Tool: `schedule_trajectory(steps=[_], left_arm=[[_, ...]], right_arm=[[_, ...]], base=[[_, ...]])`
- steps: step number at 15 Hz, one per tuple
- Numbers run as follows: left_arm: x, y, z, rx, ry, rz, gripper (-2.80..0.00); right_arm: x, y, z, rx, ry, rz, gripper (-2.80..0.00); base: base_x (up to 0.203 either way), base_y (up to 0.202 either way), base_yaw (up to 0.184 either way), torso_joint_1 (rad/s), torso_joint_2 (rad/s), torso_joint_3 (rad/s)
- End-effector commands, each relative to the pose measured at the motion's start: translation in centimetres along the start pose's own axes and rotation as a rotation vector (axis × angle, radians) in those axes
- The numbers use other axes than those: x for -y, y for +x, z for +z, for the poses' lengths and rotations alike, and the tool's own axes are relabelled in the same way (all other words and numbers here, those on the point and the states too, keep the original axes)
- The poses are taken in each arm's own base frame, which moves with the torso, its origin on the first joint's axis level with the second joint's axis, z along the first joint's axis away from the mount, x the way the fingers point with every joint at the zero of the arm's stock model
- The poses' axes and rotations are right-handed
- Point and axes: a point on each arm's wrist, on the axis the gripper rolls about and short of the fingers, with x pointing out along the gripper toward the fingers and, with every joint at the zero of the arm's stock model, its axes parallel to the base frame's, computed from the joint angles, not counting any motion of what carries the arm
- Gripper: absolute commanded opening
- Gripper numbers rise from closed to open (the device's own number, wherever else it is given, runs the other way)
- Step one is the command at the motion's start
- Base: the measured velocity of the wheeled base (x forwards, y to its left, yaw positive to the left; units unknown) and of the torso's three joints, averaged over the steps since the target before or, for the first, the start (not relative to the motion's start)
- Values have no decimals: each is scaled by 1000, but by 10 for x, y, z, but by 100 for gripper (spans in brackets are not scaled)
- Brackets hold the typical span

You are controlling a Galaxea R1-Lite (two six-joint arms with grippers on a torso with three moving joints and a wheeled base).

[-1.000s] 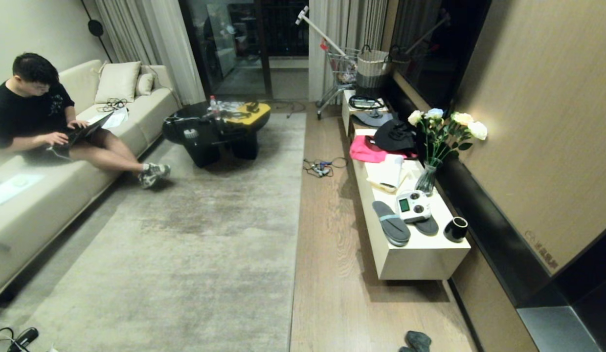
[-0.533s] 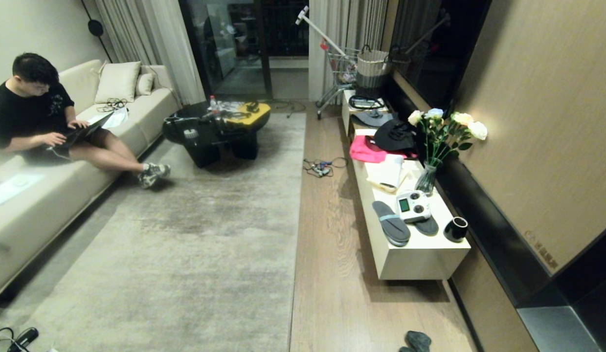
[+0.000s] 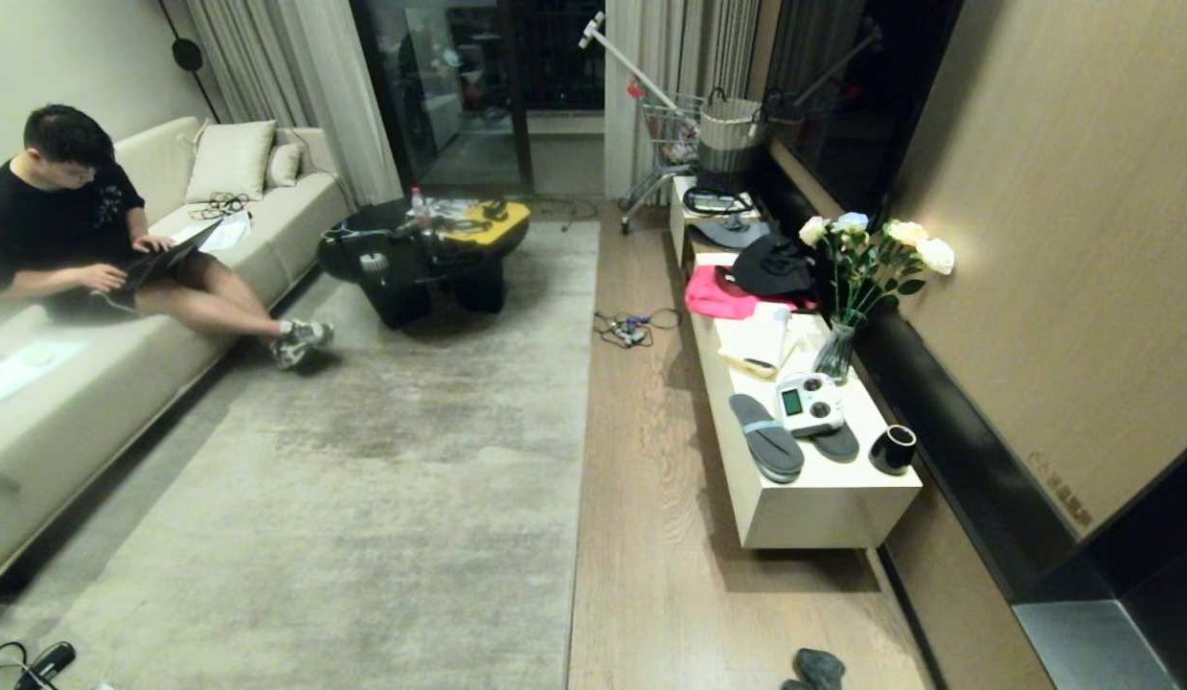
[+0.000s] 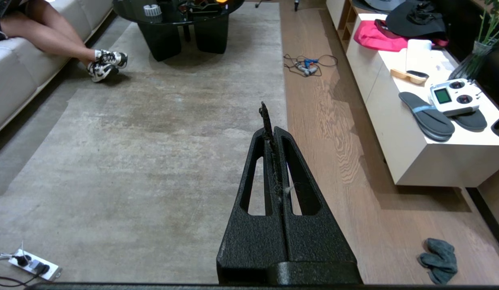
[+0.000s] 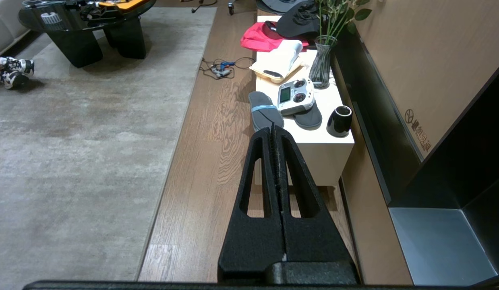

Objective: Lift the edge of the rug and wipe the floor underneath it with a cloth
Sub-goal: Pick up the rag

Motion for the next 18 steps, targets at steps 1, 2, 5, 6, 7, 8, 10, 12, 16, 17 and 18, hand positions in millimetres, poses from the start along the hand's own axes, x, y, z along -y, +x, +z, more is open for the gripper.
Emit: schedule_trajectory(steps=[1,2,5,6,7,8,10,12,16,17,18], left_arm=[[0,0,0,0,0,0,-280],[0,0,0,0,0,0,-280],[0,0,0,0,0,0,-280],[0,0,0,0,0,0,-280],[0,0,0,0,0,0,-280],[0,0,0,0,0,0,-280],[0,0,0,0,0,0,-280],[0,0,0,0,0,0,-280],[0,0,0,0,0,0,-280],[0,0,0,0,0,0,-280],[0,0,0,0,0,0,-280]], right_arm=[[0,0,0,1,0,1,-280],[0,0,0,1,0,1,-280],[0,0,0,1,0,1,-280],[0,0,0,1,0,1,-280],[0,0,0,1,0,1,-280],[0,0,0,2,0,1,-280],[0,0,0,0,1,1,-280],[0,0,0,2,3,2,-280],[0,0,0,2,5,2,-280],[0,0,0,2,5,-1,-280],[0,0,0,2,5,1,-280]], base=[[0,0,0,0,0,0],[0,0,0,0,0,0],[0,0,0,0,0,0],[0,0,0,0,0,0],[0,0,0,0,0,0],[0,0,0,0,0,0],[0,0,0,0,0,0],[0,0,0,-50,102,67],[0,0,0,-117,267,151],[0,0,0,-133,299,178],[0,0,0,-146,331,179]])
